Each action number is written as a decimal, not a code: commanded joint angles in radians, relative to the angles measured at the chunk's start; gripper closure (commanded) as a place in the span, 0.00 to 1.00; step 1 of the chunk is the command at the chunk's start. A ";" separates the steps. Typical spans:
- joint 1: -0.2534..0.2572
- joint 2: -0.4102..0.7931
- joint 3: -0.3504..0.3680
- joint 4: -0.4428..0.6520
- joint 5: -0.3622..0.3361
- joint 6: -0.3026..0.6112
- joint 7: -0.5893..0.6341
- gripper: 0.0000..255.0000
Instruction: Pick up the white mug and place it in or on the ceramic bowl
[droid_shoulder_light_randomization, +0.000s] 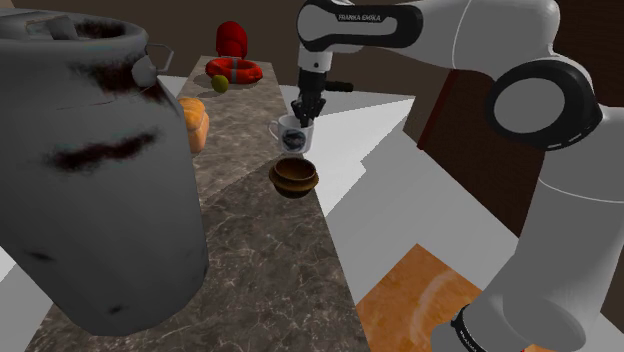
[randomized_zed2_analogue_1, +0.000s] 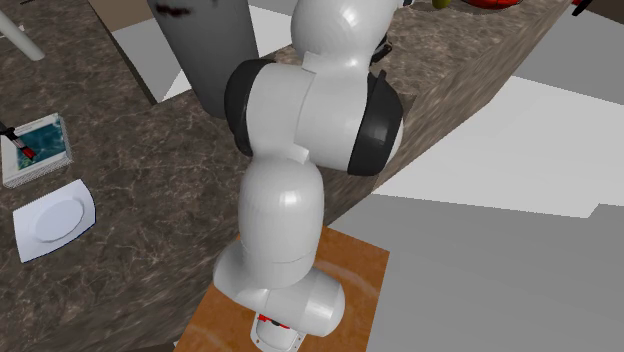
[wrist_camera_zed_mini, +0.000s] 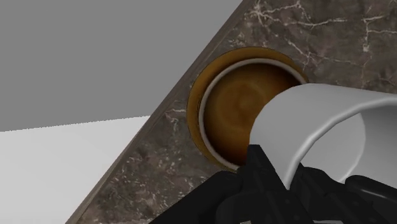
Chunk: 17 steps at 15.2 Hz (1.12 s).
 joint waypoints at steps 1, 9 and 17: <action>-0.002 0.018 -0.001 0.000 0.000 0.018 -0.005 1.00; -0.002 0.020 -0.001 -0.106 0.001 0.125 -0.010 1.00; -0.001 0.028 -0.001 -0.161 0.002 0.189 -0.014 1.00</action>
